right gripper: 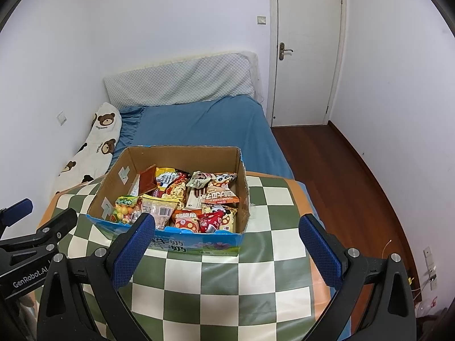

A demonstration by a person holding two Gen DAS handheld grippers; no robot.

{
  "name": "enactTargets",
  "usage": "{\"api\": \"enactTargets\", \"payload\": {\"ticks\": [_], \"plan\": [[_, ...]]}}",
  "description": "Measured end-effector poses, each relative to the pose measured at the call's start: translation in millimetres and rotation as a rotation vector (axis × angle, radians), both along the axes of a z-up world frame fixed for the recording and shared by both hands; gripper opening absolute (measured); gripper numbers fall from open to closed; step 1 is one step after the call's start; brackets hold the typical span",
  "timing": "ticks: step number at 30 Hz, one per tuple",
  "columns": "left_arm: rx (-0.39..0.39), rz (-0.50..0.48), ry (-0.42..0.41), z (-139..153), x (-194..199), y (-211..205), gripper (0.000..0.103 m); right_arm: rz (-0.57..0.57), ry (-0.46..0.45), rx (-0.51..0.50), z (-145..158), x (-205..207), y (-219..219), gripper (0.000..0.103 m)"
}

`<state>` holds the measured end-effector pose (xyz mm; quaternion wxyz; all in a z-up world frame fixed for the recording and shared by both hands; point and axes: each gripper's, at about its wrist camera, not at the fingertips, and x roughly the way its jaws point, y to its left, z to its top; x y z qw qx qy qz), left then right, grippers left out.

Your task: Organize snacks

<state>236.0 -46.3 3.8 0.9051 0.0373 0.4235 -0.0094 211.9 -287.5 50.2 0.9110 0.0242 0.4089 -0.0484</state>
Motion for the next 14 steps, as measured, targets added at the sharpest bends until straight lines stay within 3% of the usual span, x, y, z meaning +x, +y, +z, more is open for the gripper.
{"api": "enactTargets", "payload": {"ticks": [14], "plan": [[0.000, -0.002, 0.000, -1.2, 0.6, 0.5, 0.096, 0.000, 0.007, 0.002, -2.5, 1.8, -4.5, 0.103]]}}
